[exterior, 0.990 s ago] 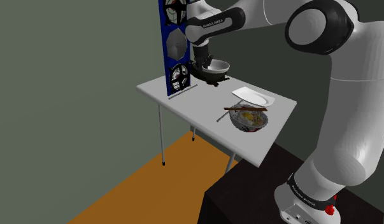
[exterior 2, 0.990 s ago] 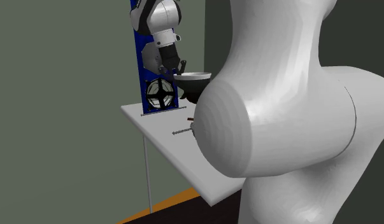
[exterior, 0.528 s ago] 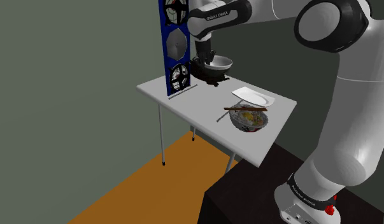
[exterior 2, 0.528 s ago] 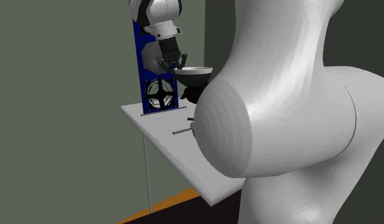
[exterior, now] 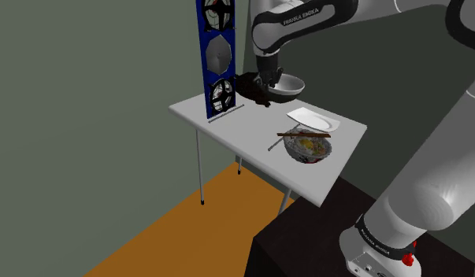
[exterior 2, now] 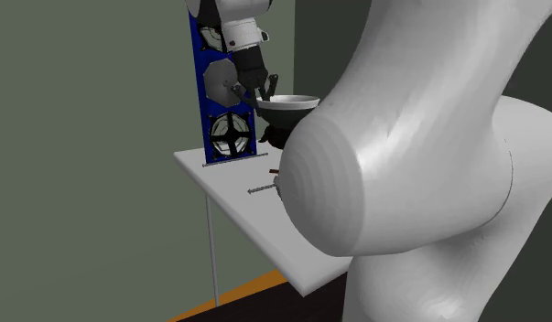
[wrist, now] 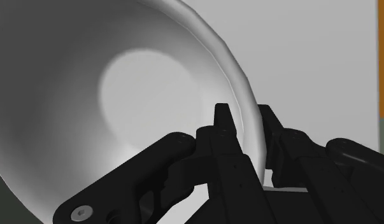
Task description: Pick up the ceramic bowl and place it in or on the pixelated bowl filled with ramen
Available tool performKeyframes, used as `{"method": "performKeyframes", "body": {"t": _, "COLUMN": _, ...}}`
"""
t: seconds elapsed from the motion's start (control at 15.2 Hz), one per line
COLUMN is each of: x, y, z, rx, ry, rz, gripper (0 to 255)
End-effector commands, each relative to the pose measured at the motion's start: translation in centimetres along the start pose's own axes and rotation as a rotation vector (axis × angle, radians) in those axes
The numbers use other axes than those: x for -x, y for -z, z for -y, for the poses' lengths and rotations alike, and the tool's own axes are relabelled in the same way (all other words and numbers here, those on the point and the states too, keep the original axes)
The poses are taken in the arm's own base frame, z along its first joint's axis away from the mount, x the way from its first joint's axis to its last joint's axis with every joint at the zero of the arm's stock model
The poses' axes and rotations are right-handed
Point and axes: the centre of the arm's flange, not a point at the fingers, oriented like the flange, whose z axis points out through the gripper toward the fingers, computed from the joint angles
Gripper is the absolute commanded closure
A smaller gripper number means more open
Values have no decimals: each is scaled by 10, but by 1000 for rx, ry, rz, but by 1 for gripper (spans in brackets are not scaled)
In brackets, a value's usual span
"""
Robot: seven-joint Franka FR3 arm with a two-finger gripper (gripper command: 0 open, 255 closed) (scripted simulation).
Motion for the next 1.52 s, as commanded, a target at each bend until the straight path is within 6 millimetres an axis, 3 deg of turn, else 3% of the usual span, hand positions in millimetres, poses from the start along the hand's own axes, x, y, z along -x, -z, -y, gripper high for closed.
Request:
{"method": "performKeyframes", "body": {"t": 0.0, "x": 28, "y": 0, "z": 0, "rx": 0, "ry": 0, "rz": 0, "gripper": 255}}
{"method": "performKeyframes", "body": {"t": 0.86, "x": 205, "y": 9, "z": 0, "rx": 0, "ry": 0, "rz": 0, "gripper": 255}}
{"method": "performKeyframes", "body": {"t": 1.45, "x": 205, "y": -36, "z": 13, "rx": 0, "ry": 0, "rz": 0, "gripper": 255}}
